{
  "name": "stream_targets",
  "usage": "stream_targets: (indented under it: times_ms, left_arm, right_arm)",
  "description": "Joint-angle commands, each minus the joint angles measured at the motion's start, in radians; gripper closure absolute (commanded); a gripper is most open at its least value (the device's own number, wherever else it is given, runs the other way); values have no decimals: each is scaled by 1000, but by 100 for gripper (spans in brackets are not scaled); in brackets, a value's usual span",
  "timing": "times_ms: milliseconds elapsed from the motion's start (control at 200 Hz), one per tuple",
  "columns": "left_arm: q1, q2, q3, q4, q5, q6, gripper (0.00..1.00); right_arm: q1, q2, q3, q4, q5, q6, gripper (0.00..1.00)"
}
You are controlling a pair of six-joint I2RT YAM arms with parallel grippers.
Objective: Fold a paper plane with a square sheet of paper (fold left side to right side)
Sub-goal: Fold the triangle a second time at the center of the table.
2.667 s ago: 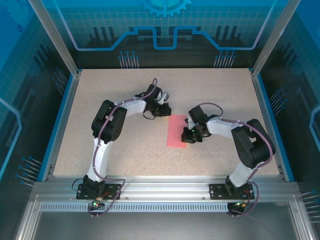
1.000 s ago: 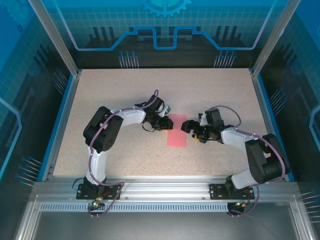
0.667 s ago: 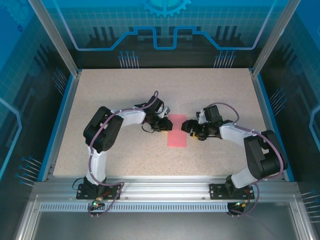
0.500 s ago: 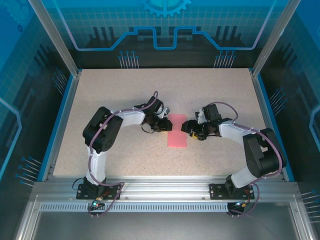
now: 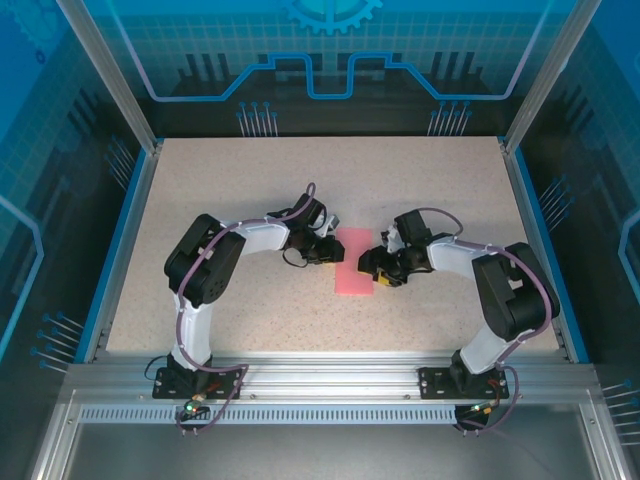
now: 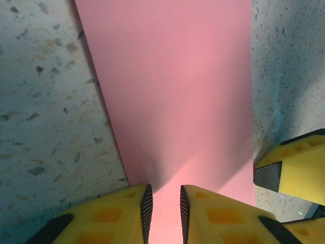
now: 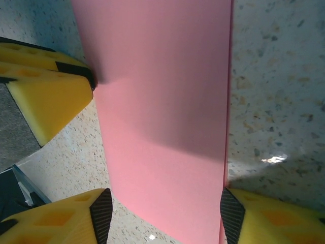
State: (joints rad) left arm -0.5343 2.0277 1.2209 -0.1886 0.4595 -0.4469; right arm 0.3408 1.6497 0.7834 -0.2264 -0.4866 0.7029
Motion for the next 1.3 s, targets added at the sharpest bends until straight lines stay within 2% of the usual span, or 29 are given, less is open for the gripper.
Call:
stream_targets:
  times_ms: [0,345,850,1015,1180,1296]
  left_arm:
    - [-5,-11,-35,-64,-36,-7,74]
    - [-5,-10,-36,-65,-36,-7,74]
    - [-5,-19,-38,-52,-27,-10,74]
    - [-5,-47,-47,-35,-28,-6,67]
    - [-4,-122,-76,12,-38,15,54]
    - [-4,-235,-155,106,-71,39,44]
  right_arm:
    - [13,13,28,-46,8,5,39]
    - [18,7,28,-68,40,3,40]
    - [24,22,32,45,-61,55,41]
    - [17,19,42,44,-63,60,41]
    - [4,31,42,59,-90,71,41]
    - [-7,41,45,105,-131,104,41]
